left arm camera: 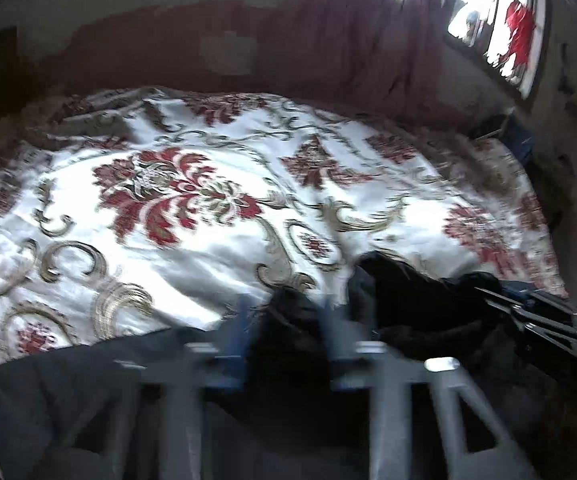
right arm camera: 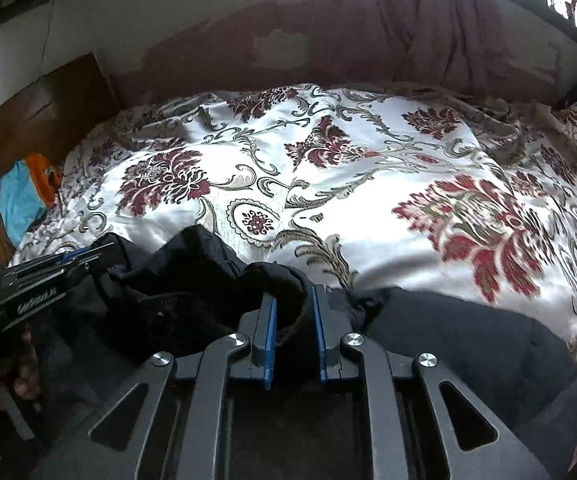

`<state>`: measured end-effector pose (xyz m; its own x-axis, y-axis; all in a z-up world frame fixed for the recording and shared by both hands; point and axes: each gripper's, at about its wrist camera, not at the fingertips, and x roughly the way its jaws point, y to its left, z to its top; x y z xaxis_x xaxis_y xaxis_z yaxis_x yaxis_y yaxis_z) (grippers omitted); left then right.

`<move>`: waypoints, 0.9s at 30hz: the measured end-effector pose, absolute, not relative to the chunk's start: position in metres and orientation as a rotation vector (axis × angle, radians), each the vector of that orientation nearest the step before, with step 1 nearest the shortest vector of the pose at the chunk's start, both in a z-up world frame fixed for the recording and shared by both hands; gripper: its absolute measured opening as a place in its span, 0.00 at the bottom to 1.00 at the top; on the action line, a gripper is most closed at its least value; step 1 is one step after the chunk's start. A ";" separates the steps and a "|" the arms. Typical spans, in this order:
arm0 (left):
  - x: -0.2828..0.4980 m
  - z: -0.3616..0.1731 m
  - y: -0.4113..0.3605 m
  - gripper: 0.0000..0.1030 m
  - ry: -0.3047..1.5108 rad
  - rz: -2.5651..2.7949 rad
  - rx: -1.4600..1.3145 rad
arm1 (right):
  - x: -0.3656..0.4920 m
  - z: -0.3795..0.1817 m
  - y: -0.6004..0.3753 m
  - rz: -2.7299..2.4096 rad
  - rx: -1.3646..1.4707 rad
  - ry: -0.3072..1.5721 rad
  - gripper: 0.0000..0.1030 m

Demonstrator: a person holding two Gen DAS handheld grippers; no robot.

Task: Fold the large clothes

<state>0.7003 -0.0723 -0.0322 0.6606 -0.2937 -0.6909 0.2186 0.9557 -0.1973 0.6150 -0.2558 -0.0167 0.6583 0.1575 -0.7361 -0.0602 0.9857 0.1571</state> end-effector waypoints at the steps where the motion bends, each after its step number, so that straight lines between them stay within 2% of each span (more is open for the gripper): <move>1: 0.698 -0.032 -0.071 0.12 0.798 -0.277 -0.097 | 0.611 -0.015 -0.261 0.124 0.127 0.841 0.12; 8: 0.668 -0.021 -0.044 0.08 0.815 -0.261 -0.159 | 0.566 -0.010 -0.281 0.158 0.118 0.896 0.08; 10: 0.654 -0.022 -0.039 0.08 0.827 -0.278 -0.142 | 0.562 -0.022 -0.278 0.150 0.073 0.945 0.04; 13: 0.640 -0.034 -0.043 0.08 0.863 -0.274 -0.076 | 0.564 -0.049 -0.280 0.125 0.074 1.008 0.03; 20: 0.645 -0.070 -0.060 0.08 0.912 -0.206 0.025 | 0.568 -0.072 -0.267 0.084 0.040 0.978 0.03; 27: 0.640 -0.070 -0.048 0.10 0.863 -0.242 -0.067 | 0.548 -0.042 -0.276 0.126 0.099 0.887 0.05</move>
